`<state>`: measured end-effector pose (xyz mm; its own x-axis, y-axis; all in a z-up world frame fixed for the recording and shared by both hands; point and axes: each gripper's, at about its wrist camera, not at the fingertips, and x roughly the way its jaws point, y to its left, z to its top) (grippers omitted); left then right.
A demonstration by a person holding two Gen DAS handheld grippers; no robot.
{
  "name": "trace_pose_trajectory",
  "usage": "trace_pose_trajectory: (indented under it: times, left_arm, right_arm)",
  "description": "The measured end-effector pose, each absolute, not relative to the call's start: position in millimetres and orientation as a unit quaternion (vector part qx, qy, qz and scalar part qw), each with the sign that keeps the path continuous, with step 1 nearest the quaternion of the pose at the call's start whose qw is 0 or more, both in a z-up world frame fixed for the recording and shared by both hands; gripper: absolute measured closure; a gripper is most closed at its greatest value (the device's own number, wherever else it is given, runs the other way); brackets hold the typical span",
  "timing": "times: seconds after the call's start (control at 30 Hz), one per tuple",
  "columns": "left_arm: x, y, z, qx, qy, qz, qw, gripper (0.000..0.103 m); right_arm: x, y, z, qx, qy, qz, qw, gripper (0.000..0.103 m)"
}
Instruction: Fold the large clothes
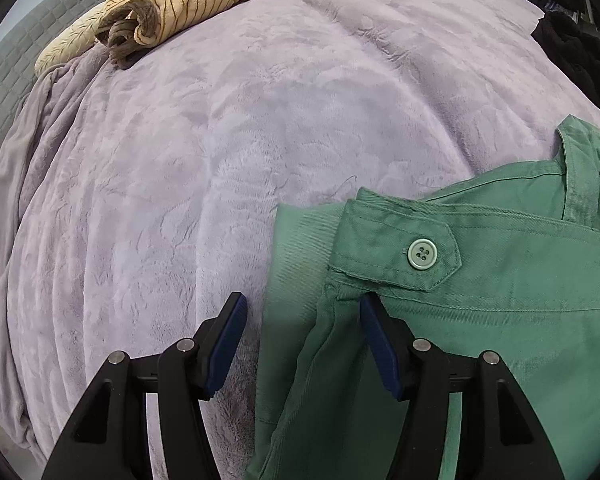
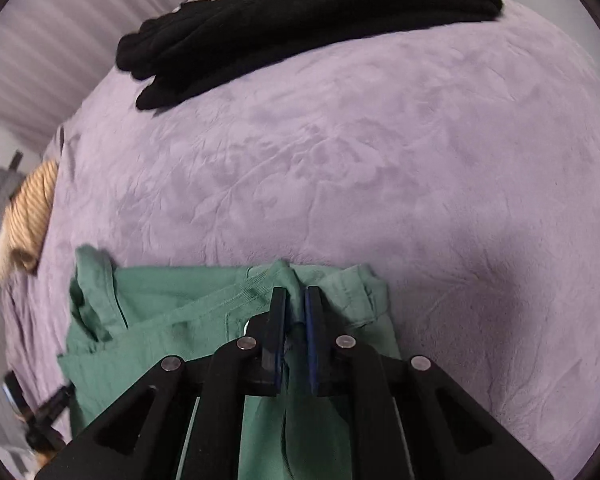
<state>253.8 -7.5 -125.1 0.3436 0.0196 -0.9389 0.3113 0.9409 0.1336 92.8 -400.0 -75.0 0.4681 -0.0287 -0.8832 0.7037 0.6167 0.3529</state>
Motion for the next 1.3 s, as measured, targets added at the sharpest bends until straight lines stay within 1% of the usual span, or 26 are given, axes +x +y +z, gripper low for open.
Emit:
trace_pose_trajectory:
  times: [0.13,0.3,0.4,0.53,0.67,0.73,0.77,0.8,0.9,1.0,1.07,1.17,1.23,1.3]
  left_arm:
    - [254,-3,-120,0.136,0.57,-0.088,0.805,0.041]
    - [231,13,-81,0.109,0.549,-0.126,0.819,0.041]
    - [200,28,-68,0.121,0.551,-0.151,0.812,0.041]
    - [151,46,-79,0.137,0.58,-0.16,0.787,0.041]
    - [124,63,-118,0.157,0.611,-0.133,0.765,0.041]
    - [124,74,-132,0.137,0.617,-0.137,0.763,0.032]
    - [126,75,-134,0.136,0.617,-0.14,0.762,0.031]
    - [127,75,-135,0.141,0.616,-0.146,0.761,0.031]
    - [126,71,-132,0.173,0.6,-0.163,0.764,0.031]
    - [127,84,-126,0.152,0.608,-0.149,0.765,0.031]
    - [128,96,-121,0.128,0.617,-0.139,0.764,0.031]
    - [123,108,-113,0.132,0.618,-0.125,0.765,0.031]
    - [119,118,-111,0.128,0.624,-0.118,0.762,0.031]
    - [115,130,-111,0.118,0.634,-0.109,0.756,0.031]
  right_arm:
    - [80,-407,-58,0.391,0.428,-0.25,0.776,0.093]
    - [74,-368,-34,0.376,0.44,-0.18,0.796,0.092]
    - [43,-338,-29,0.374,0.446,-0.165,0.796,0.092]
    - [-7,-301,-37,0.378,0.475,-0.162,0.778,0.092]
    - [-42,-289,-65,0.388,0.516,-0.179,0.743,0.092]
    - [-56,-297,-88,0.394,0.536,-0.202,0.719,0.093]
    - [-61,-301,-98,0.393,0.543,-0.212,0.711,0.1]
    - [-66,-306,-106,0.392,0.545,-0.212,0.71,0.103]
    - [-73,-310,-109,0.372,0.547,-0.197,0.724,0.103]
    - [-74,-304,-101,0.326,0.563,-0.208,0.73,0.103]
    - [-80,-305,-98,0.332,0.563,-0.217,0.725,0.103]
    - [-94,-309,-92,0.358,0.556,-0.237,0.712,0.103]
    - [-102,-308,-85,0.369,0.553,-0.251,0.703,0.098]
    - [-107,-303,-76,0.378,0.547,-0.248,0.704,0.09]
